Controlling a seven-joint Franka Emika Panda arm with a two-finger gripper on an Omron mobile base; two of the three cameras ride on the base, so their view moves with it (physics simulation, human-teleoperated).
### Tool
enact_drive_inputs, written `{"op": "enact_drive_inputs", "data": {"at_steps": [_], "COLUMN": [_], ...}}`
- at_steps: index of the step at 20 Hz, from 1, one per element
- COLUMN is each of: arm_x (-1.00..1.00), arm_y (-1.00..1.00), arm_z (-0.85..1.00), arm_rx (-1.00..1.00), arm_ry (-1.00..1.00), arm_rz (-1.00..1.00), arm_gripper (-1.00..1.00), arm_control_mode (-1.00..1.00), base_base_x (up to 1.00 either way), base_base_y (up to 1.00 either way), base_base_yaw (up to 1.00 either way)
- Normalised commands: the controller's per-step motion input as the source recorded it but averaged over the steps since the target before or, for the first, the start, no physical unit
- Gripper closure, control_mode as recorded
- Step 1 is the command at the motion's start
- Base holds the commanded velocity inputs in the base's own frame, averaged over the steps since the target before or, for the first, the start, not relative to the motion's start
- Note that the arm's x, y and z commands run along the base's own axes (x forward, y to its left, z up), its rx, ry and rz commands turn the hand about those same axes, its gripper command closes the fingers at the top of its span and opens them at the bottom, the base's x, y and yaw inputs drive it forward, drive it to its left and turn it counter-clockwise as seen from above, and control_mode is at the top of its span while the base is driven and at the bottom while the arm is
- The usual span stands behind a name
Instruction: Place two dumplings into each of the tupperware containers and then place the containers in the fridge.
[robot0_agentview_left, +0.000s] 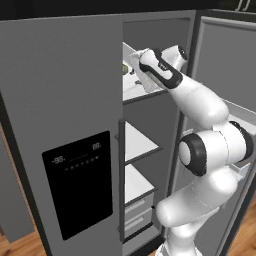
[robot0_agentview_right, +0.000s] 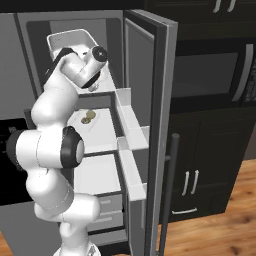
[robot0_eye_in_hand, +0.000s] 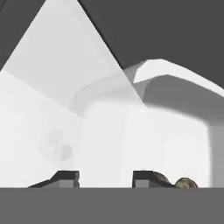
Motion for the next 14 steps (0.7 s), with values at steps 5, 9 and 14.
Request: {"op": "enact_drive_inputs", "data": {"at_steps": [5,9,14], "arm_x": [0.26,0.24,0.17], "arm_y": [0.46,0.29,0.11], "arm_z": [-0.02,0.01,0.24], "arm_rx": [0.00,0.00,0.00], "arm_ry": [-0.34,-0.31,-0.23], "arm_rz": [0.09,0.03,0.01], "arm_gripper": [-1.00,-1.00,-1.00], "arm_control_mode": [-1.00,-1.00,-1.00], "base_base_x": [0.00,0.00,0.00], "base_base_y": [0.00,0.00,0.00], "base_base_yaw": [0.00,0.00,0.00]}}
